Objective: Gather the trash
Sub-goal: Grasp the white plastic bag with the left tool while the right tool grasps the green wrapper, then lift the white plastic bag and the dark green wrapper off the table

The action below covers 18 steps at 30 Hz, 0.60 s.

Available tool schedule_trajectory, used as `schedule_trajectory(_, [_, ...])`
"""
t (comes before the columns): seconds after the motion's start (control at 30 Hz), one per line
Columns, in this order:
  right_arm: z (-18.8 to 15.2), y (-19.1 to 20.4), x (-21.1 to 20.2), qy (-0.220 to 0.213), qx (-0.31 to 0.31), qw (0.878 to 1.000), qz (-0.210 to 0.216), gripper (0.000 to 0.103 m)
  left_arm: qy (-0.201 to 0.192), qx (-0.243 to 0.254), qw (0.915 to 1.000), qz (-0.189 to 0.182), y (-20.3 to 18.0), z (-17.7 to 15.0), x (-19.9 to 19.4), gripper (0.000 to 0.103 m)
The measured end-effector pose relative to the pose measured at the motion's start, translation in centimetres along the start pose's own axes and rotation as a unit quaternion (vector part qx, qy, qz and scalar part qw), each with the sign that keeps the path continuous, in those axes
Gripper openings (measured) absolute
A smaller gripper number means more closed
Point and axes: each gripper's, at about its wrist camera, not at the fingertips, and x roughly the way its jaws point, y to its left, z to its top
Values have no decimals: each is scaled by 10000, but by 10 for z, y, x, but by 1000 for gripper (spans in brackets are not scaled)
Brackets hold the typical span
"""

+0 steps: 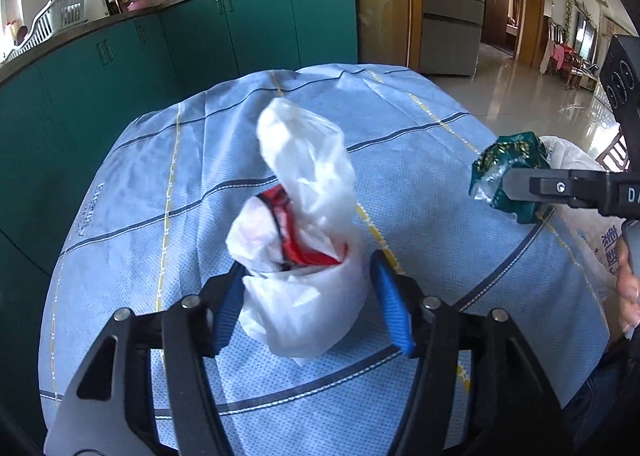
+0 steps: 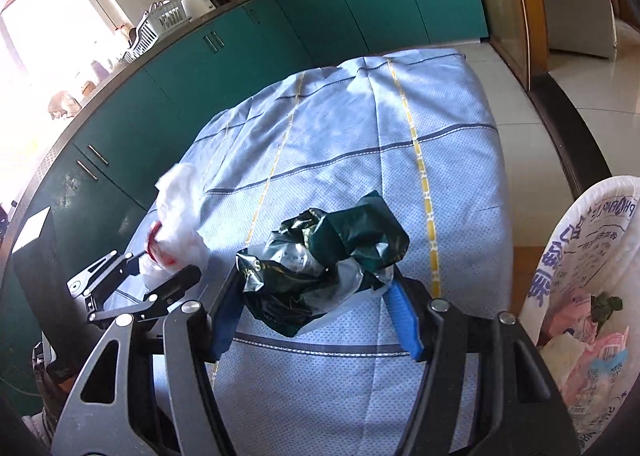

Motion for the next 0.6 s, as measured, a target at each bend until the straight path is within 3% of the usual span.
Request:
schedule_trajectory(0.1, [-1, 0, 4, 97, -1, 9999, -47, 67, 2, 7, 10000, 35, 0, 0, 0, 67])
schedule_trajectory(0.43, [-2, 3, 8, 23, -300, 9966, -762, 81, 65, -100, 9999, 79, -1, 2, 5, 79])
schedule_trajectory(0.6, [-5, 11, 15, 13, -612, 9911, -1181, 82, 91, -78, 9999, 103, -7, 5, 7, 83])
